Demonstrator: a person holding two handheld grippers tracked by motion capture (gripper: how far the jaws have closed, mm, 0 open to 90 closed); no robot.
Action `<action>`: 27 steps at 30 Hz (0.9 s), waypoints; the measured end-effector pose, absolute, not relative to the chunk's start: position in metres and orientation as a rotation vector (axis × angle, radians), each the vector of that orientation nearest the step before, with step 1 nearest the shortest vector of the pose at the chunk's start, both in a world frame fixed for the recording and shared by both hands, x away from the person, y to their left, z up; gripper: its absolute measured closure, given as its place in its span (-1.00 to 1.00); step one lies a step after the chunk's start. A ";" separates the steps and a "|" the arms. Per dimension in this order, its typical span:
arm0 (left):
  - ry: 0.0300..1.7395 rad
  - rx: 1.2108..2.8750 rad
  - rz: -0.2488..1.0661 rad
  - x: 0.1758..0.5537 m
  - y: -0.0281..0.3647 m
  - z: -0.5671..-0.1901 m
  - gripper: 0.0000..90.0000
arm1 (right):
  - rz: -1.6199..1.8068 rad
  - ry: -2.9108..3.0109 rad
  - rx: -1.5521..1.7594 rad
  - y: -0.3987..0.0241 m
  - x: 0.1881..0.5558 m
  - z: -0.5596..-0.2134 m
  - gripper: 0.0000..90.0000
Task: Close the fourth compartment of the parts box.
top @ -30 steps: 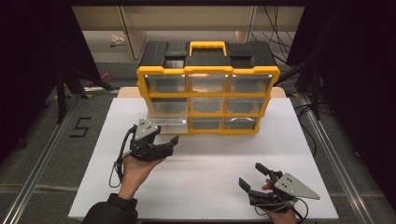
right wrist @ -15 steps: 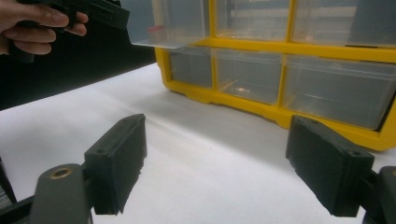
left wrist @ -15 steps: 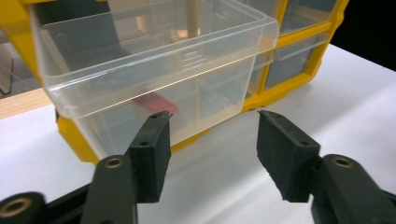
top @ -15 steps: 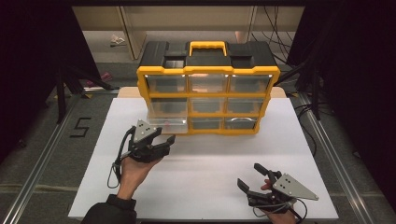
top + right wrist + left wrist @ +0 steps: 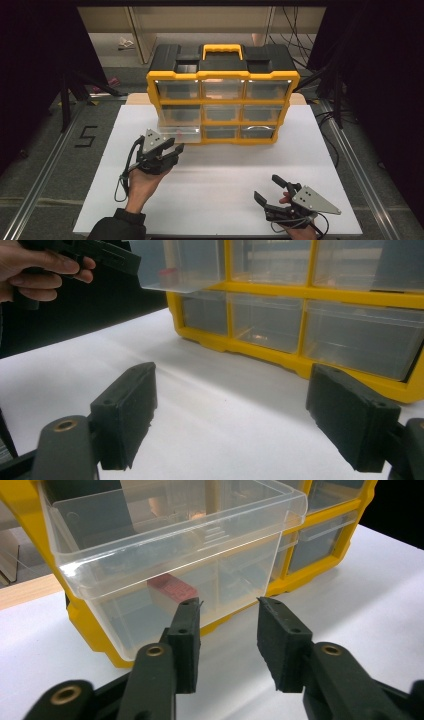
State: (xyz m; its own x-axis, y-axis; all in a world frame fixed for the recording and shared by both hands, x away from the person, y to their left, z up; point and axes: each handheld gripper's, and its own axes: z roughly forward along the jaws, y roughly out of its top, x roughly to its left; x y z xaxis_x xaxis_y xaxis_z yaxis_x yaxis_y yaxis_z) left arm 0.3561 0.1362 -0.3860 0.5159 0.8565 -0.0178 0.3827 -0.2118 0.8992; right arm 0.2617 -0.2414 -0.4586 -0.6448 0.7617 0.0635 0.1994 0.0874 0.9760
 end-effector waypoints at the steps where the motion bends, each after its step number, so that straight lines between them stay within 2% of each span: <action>1: 1.035 1.807 0.626 0.356 0.136 -0.386 0.41 | 1.586 1.904 0.943 -0.241 0.262 -0.459 -0.53; 23: 1.048 1.791 0.665 0.358 0.140 -0.388 0.93 | 1.588 1.907 0.942 -0.241 0.262 -0.459 -0.53; 27: 1.044 1.785 0.667 0.358 0.141 -0.388 0.98 | 1.588 1.907 0.944 -0.241 0.262 -0.459 -0.53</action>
State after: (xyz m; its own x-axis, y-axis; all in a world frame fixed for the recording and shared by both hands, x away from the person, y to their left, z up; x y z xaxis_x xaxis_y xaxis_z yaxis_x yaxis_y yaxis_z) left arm 0.3583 0.1411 -0.3880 0.4909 0.8712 -0.0010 0.3655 -0.2049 0.9080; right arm 0.2616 -0.2407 -0.4590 -0.6458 0.7608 0.0646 0.2015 0.0883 0.9755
